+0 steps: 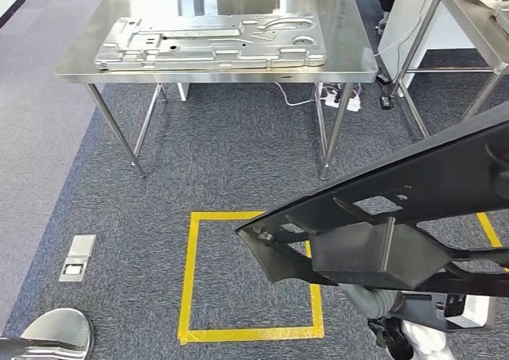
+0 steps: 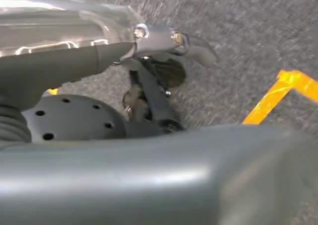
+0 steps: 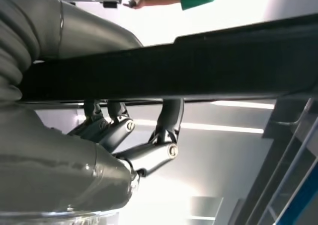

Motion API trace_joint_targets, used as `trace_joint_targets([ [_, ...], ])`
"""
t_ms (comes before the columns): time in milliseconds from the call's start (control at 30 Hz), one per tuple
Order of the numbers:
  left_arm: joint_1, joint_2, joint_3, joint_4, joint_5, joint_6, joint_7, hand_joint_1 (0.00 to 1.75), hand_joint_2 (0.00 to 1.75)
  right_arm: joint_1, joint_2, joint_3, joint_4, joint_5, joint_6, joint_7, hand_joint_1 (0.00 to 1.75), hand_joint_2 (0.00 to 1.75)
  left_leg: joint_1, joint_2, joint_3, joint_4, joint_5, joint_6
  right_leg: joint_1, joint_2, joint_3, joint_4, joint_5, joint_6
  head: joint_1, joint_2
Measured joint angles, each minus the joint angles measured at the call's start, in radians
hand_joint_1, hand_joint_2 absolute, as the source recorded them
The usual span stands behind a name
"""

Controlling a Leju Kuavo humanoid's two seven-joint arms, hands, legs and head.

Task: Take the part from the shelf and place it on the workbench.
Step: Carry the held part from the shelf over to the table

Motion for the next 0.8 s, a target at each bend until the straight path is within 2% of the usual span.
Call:
trace_joint_targets([
  [33, 0.001, 0.000, 0.000, 0.000, 0.000, 0.000, 0.000, 0.00, 1.75, 0.002, -0.001, -0.001, 0.000, 0.000, 0.001, 0.000, 1.75, 1.75, 0.000, 0.000, -0.037, 0.046, -0.016, -0.002, 0.001, 0.001, 0.006, 0.000, -0.007, -0.001, 0.000, 0.000],
  [67, 0.003, 0.000, 0.000, 0.000, 0.000, 0.000, 0.000, 0.00, 1.75, 0.004, -0.001, -0.001, 0.000, 0.000, 0.002, 0.000, 1.75, 1.75, 0.000, 0.000, -0.064, 0.068, -0.016, -0.002, 0.003, 0.003, 0.015, 0.000, -0.014, -0.002, 0.000, 0.000],
  [100, 0.005, 0.000, 0.001, 0.000, 0.000, 0.000, 0.000, 0.00, 1.75, 0.006, -0.002, -0.002, 0.000, 0.000, 0.004, 0.000, 1.75, 1.75, -0.002, 0.000, -0.075, 0.058, 0.004, 0.001, 0.005, 0.005, 0.026, 0.000, -0.022, -0.001, 0.000, 0.000],
  [133, 0.006, 0.000, 0.001, 0.000, 0.000, 0.000, 0.000, 0.00, 1.75, 0.007, -0.002, -0.003, 0.000, 0.000, 0.006, 0.000, 1.75, 1.75, -0.005, 0.000, -0.072, 0.017, 0.043, 0.008, 0.007, 0.005, 0.039, 0.000, -0.031, -0.001, 0.000, 0.000],
  [200, 0.006, 0.001, 0.003, 0.000, 0.000, -0.001, 0.000, 0.00, 1.75, 0.007, -0.002, -0.005, 0.000, 0.000, 0.010, 0.000, 1.75, 1.75, -0.017, -0.001, -0.051, -0.086, 0.128, 0.031, 0.008, 0.005, 0.062, -0.003, -0.047, 0.001, 0.001, 0.000],
  [233, 0.006, 0.001, 0.004, 0.000, 0.000, -0.001, 0.000, 0.00, 1.75, 0.007, -0.002, -0.006, 0.001, 0.000, 0.011, 0.000, 1.75, 1.75, -0.024, -0.001, -0.042, -0.126, 0.150, 0.042, 0.006, 0.004, 0.068, -0.005, -0.053, 0.005, 0.002, 0.000],
  [300, 0.006, 0.002, 0.005, 0.000, -0.001, -0.002, 0.000, 0.00, 1.75, 0.007, -0.002, -0.008, 0.001, 0.000, 0.013, 0.000, 1.75, 1.75, -0.035, -0.001, -0.034, -0.160, 0.149, 0.056, 0.002, 0.004, 0.075, -0.009, -0.055, 0.018, 0.003, 0.000],
  [400, 0.007, 0.001, 0.006, 0.000, -0.001, -0.002, -0.001, 0.00, 1.75, 0.006, -0.002, -0.016, 0.001, 0.000, 0.016, -0.001, 1.75, 1.75, -0.029, -0.003, 0.003, -0.202, 0.146, 0.063, 0.000, 0.004, 0.081, 0.009, -0.054, 0.037, 0.003, 0.000],
  [433, 0.006, 0.001, 0.007, 0.000, -0.002, -0.003, -0.001, 0.00, 1.75, 0.004, -0.002, -0.018, 0.001, 0.000, 0.017, -0.002, 1.75, 1.75, -0.024, -0.003, 0.017, -0.210, 0.145, 0.064, 0.000, 0.004, 0.067, 0.039, -0.066, 0.041, 0.003, 0.000],
  [467, 0.005, 0.000, 0.007, 0.000, -0.002, -0.003, -0.001, 0.00, 1.75, 0.003, -0.002, -0.020, 0.002, 0.001, 0.017, -0.002, 1.75, 1.75, -0.022, -0.003, 0.028, -0.215, 0.141, 0.065, -0.001, 0.004, 0.040, 0.088, -0.086, 0.045, 0.003, 0.000],
  [533, 0.004, -0.001, 0.007, 0.000, -0.002, -0.005, -0.001, 0.00, 1.75, 0.003, -0.002, -0.022, 0.003, 0.001, 0.018, -0.002, 1.75, 1.75, -0.017, -0.003, 0.042, -0.217, 0.128, 0.063, -0.002, 0.003, -0.040, 0.202, -0.131, 0.052, 0.003, 0.000],
  [567, 0.005, -0.002, 0.007, 0.000, -0.002, -0.005, -0.001, 0.00, 1.75, 0.005, -0.002, -0.023, 0.004, 0.001, 0.019, -0.002, 1.75, 1.75, -0.015, -0.003, 0.051, -0.217, 0.120, 0.060, -0.003, 0.003, -0.071, 0.235, -0.137, 0.055, 0.004, 0.000],
  [600, 0.005, -0.002, 0.007, 0.000, -0.002, -0.006, -0.001, 0.00, 1.75, 0.005, -0.002, -0.024, 0.005, 0.001, 0.019, -0.002, 1.75, 1.75, -0.011, -0.003, 0.061, -0.217, 0.111, 0.056, -0.004, 0.003, -0.087, 0.234, -0.123, 0.058, 0.004, 0.000],
  [633, 0.006, -0.002, 0.007, 0.000, -0.002, -0.006, -0.001, 0.00, 1.75, 0.006, -0.002, -0.024, 0.006, 0.002, 0.019, -0.002, 1.75, 1.75, -0.007, -0.004, 0.075, -0.216, 0.101, 0.050, -0.006, 0.002, -0.085, 0.197, -0.086, 0.062, 0.004, 0.000],
  [700, 0.006, -0.002, 0.008, 0.000, -0.002, -0.006, -0.002, 0.00, 1.75, 0.005, -0.002, -0.025, 0.010, 0.004, 0.020, -0.003, 1.75, 1.75, -0.002, -0.004, 0.102, -0.216, 0.079, 0.036, -0.009, 0.001, -0.060, 0.081, 0.006, 0.069, 0.003, 0.000],
  [733, 0.005, -0.002, 0.008, 0.000, -0.002, -0.007, -0.003, 0.00, 1.75, 0.005, -0.002, -0.025, 0.012, 0.005, 0.022, -0.003, 1.75, 1.75, -0.001, -0.004, 0.109, -0.214, 0.071, 0.030, -0.008, -0.002, -0.053, 0.039, 0.029, 0.066, 0.004, 0.000],
  [767, 0.004, -0.002, 0.008, 0.000, -0.002, -0.007, -0.004, 0.00, 1.75, 0.005, -0.001, -0.025, 0.014, 0.007, 0.023, -0.003, 1.75, 1.75, -0.002, -0.004, 0.111, -0.213, 0.063, 0.023, -0.007, -0.003, -0.052, 0.019, 0.040, 0.059, 0.005, 0.000],
  [800, 0.003, -0.002, 0.008, 0.000, -0.002, -0.007, -0.006, 0.00, 1.75, 0.006, -0.001, -0.025, 0.016, 0.009, 0.025, -0.004, 1.75, 1.75, -0.004, -0.004, 0.114, -0.212, 0.058, 0.018, -0.005, -0.005, -0.056, 0.017, 0.033, 0.048, 0.006, 0.000],
])
